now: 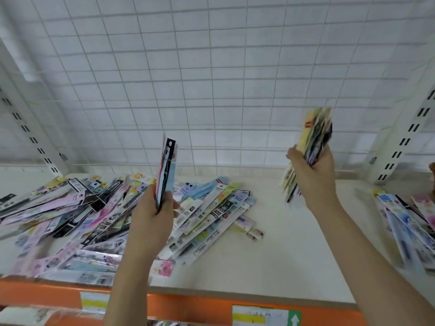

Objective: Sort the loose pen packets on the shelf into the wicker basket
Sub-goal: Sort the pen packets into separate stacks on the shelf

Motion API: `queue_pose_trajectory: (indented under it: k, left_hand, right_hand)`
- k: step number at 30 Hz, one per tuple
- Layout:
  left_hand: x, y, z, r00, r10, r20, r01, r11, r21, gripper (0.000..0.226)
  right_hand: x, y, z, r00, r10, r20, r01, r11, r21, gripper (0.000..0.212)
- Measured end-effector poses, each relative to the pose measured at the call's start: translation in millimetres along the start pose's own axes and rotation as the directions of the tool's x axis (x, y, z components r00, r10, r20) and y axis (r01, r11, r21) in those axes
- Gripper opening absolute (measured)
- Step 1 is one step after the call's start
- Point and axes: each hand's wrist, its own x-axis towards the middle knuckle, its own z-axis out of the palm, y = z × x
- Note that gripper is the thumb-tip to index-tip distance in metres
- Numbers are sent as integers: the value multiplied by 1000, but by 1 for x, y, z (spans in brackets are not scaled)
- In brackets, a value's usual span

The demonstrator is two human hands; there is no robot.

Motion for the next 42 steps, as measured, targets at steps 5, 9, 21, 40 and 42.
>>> queue_pose_trajectory:
  k: [5,9,21,40,42]
  left_hand:
    - [13,-12,-16,1000,0,-11,0,1000,-14,9]
    - [22,-15,-20,1000,12,14,-12,1000,1,10]
    - [29,-15,-1,992,49,120,-59,995,79,31]
    - [27,4,56,993,22,117,-29,998,58,28]
    - [19,13,71,989,43,140,-54,996,74,29]
  right_hand:
    - [-15,42,12,991,130,-28,-132,986,-100,21]
    - [-12,50,18,982,187,1,-183,963,-196,20]
    - [-32,44,11,945,323,-57,-326,903,-281,28]
    - [-9,24,-116,866,418,-275,-367,156,-917,52]
    - [-6,26,-126,847,471,-246,-366,181,-913,49]
